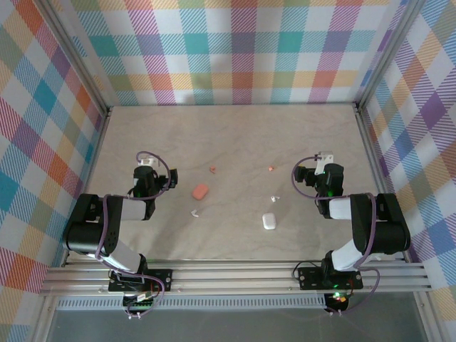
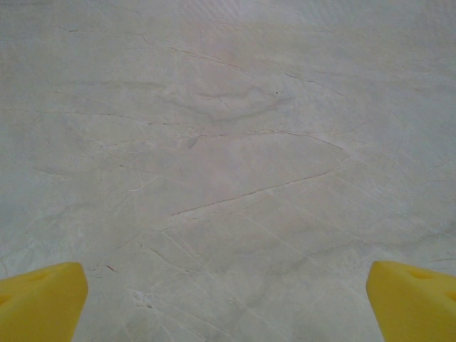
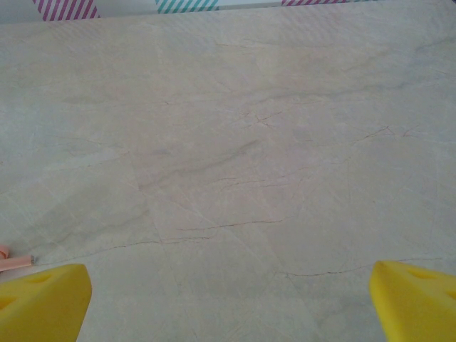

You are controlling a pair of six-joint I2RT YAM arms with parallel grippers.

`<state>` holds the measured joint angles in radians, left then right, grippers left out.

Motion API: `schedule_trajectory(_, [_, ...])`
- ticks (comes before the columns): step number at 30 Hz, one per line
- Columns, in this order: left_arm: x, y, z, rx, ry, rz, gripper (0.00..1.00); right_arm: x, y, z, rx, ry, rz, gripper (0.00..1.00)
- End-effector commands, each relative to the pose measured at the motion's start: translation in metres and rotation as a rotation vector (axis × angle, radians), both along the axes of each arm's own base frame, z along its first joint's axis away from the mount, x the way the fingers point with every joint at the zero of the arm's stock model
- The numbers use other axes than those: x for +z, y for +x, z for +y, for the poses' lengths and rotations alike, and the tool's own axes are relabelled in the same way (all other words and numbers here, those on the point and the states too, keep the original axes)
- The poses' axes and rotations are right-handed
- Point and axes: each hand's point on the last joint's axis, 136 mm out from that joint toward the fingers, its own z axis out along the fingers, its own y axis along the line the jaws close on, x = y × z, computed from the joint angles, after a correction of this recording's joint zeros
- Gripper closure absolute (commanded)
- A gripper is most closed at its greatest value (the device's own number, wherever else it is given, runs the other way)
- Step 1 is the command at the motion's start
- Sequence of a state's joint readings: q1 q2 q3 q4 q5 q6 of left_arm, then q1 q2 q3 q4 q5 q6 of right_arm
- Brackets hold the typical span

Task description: Insert the wireless bluetooth earbuds into the charging case

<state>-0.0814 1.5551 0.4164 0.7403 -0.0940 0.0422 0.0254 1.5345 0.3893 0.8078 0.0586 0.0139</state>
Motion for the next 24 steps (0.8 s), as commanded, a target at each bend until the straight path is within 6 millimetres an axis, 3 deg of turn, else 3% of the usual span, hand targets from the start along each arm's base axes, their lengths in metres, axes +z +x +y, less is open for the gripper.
schedule_trajectory(1, [0.014,0.01,0.001,0.0,-0.014,-0.05,0.0,0.014,0.008,0.001,0.011,0.01,-0.05,0.0])
schedule_trajectory(19, [0.013,0.009,0.002,-0.002,-0.02,-0.049,0.0,0.014,0.007,0.001,0.014,0.012,-0.05,0.0])
schedule_trajectory(24, [0.033,0.012,0.01,0.052,-0.017,-0.008,0.0,0.032,0.011,0.007,0.044,0.011,0.021,0.0])
